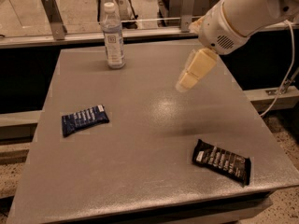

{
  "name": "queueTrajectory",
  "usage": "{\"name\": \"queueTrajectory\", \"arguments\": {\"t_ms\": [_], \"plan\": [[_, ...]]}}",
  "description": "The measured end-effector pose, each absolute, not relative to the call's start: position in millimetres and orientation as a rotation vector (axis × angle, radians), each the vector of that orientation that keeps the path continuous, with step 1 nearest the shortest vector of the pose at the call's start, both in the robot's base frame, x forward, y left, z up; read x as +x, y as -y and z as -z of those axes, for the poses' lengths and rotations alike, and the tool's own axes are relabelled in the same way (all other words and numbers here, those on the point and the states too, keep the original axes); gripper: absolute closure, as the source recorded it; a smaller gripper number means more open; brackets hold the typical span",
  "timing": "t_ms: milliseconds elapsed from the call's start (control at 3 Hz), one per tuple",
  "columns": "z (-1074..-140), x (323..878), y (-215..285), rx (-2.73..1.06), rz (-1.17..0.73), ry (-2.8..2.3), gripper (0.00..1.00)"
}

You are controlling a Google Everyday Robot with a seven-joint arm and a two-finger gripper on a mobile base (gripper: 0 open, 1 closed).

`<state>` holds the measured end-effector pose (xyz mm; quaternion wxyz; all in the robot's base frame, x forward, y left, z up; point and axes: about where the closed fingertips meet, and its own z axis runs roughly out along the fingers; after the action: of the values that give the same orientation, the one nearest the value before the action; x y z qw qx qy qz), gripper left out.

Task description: Move blue plastic bottle near rxbar blueberry

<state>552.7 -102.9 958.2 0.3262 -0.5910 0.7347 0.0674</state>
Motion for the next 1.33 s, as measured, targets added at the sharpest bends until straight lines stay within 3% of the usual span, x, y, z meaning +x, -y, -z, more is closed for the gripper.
{"name": "queueTrajectory", "arguments": {"t_ms": [667,1333], "plan": [[-950,569,81,-1.514,-0.235,-1.9,0.0],[-937,644,6,-1.357,-0.412,-1.812,0.0]]}}
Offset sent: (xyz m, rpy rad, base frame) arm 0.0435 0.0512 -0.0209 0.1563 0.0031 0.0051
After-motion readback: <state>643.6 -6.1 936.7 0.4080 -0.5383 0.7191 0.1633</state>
